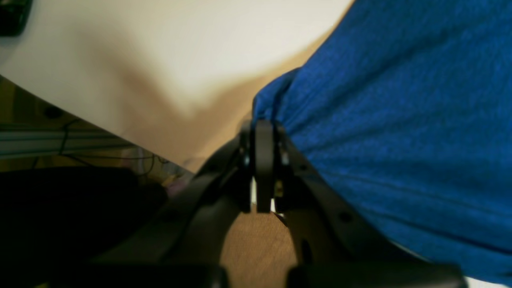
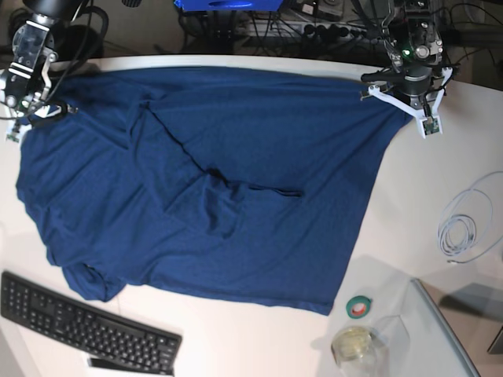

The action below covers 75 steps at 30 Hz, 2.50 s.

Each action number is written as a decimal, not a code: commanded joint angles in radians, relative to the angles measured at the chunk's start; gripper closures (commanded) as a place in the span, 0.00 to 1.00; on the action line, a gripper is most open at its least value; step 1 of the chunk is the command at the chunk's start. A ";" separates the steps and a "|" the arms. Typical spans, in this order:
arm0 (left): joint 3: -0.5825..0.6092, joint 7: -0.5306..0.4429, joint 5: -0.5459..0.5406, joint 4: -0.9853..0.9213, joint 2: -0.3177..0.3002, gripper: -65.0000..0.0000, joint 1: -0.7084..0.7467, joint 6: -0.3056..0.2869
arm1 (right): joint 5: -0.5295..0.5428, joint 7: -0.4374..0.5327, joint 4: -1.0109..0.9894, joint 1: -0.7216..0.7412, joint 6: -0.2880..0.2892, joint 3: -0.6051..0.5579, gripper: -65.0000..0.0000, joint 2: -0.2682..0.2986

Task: Layout the t-shirt on the table in an organized manner, then fold the t-shirt properly
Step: 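Pull the shirt shoulder edge taut with both grippers, then release left, then lower the left gripper onto the middle of the shirt body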

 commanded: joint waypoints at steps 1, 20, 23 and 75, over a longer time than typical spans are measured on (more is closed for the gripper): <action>-0.003 -0.017 0.010 0.019 -0.003 1.00 0.013 0.011 | -0.010 0.011 0.014 0.006 -0.005 0.006 0.86 0.013; -0.005 -0.017 0.009 0.019 -0.002 1.00 0.027 0.012 | -0.011 0.124 0.161 -0.010 -0.006 0.031 0.79 -0.061; -0.005 -0.017 0.009 0.019 -0.002 1.00 0.027 0.012 | -0.011 0.152 0.081 -0.003 -0.006 0.031 1.00 -0.050; -0.123 -0.023 -0.452 0.057 -0.052 0.15 -0.018 -0.348 | 0.665 0.296 0.276 -0.280 0.486 -0.074 0.47 0.136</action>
